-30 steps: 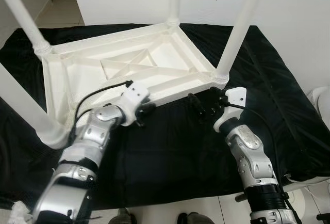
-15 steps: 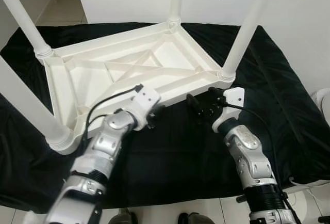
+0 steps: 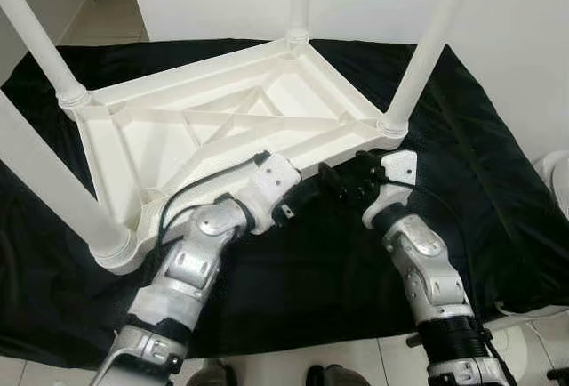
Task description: Building children table
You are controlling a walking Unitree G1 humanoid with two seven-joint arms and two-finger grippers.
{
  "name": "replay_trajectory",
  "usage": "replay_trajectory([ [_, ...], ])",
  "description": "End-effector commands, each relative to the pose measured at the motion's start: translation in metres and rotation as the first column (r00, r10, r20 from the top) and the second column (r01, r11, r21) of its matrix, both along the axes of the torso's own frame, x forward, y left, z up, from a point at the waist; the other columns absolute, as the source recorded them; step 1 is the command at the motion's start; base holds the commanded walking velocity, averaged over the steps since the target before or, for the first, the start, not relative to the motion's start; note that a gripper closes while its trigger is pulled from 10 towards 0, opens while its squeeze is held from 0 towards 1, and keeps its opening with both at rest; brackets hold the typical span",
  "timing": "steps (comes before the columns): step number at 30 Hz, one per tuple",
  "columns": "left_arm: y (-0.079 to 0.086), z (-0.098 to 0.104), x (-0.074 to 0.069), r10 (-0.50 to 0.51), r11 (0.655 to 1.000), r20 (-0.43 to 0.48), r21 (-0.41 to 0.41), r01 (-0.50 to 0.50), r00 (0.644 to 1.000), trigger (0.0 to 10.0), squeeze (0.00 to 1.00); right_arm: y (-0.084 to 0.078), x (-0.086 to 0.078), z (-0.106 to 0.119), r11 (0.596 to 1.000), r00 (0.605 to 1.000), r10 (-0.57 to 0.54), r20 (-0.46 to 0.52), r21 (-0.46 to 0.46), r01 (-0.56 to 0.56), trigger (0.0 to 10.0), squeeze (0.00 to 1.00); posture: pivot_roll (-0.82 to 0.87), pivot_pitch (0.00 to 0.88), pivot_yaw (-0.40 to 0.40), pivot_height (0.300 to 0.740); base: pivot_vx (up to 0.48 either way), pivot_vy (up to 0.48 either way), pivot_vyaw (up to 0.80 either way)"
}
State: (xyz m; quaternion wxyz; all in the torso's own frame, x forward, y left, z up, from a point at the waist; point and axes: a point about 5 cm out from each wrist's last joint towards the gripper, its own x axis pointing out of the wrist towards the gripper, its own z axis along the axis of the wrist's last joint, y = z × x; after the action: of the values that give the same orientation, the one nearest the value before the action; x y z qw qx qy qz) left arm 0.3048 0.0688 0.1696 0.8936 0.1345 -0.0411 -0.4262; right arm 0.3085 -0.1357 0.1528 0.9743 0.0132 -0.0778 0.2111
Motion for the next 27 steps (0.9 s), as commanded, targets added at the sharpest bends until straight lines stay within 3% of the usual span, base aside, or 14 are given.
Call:
replay_trajectory([
  [1, 0.002, 0.0, -0.003, -0.014, 1.0, -0.021, -0.018, 0.014, 1.0, 10.0, 0.0, 0.002, 0.001, -0.001, 1.0, 1.0, 0.003, -0.003, -0.001, -0.003, 10.0, 0.0, -0.06, 0.111, 0.026, 0.74, 0.0, 0.0, 0.0],
  [3, 0.007, 0.008, -0.011, -0.055, 0.996, -0.018, -0.07, 0.053, 0.998, 10.0, 0.0, 0.005, 0.002, 0.0, 1.0, 1.0, 0.01, -0.001, 0.003, -0.01, 10.0, 0.0, -0.05, 0.112, 0.021, 0.74, 0.0, 0.0, 0.0],
  [10, 0.024, 0.016, -0.039, -0.099, 0.99, 0.002, -0.105, 0.098, 0.995, 10.0, 0.0, 0.005, 0.003, -0.001, 1.0, 1.0, 0.006, -0.001, 0.006, -0.006, 10.0, 0.0, -0.03, 0.105, 0.017, 0.74, 0.0, 0.0, 0.0],
  [14, 0.041, 0.018, -0.061, -0.123, 0.989, 0.026, -0.075, 0.125, 0.992, 10.0, 0.0, 0.006, 0.006, -0.002, 1.0, 1.0, 0.011, -0.001, 0.004, -0.011, 10.0, 0.0, -0.02, 0.101, 0.008, 0.74, 0.0, 0.0, 0.0],
  [18, 0.057, 0.014, -0.076, -0.081, 0.997, 0.02, -0.014, 0.081, 0.997, 10.0, 0.0, 0.009, 0.011, -0.002, 1.0, 1.0, 0.026, 0.0, 0.0, -0.026, 10.0, 0.0, 0.01, 0.101, 0.002, 0.74, 0.0, 0.0, 0.0],
  [24, 0.073, 0.015, -0.097, -0.071, 0.997, -0.01, 0.006, 0.071, 0.997, 10.0, 0.0, 0.011, 0.017, 0.001, 0.999, 0.999, 0.036, 0.007, 0.0, -0.036, 10.0, 0.0, 0.06, 0.101, -0.012, 0.74, 0.0, 0.0, 0.0],
  [27, 0.086, 0.014, -0.105, -0.027, 0.996, -0.04, 0.087, 0.03, 0.999, 10.0, 0.0, 0.013, 0.019, 0.001, 0.999, 0.999, 0.044, 0.008, 0.0, -0.044, 10.0, 0.0, 0.06, 0.101, -0.012, 0.74, 0.0, 0.0, 0.0],
])
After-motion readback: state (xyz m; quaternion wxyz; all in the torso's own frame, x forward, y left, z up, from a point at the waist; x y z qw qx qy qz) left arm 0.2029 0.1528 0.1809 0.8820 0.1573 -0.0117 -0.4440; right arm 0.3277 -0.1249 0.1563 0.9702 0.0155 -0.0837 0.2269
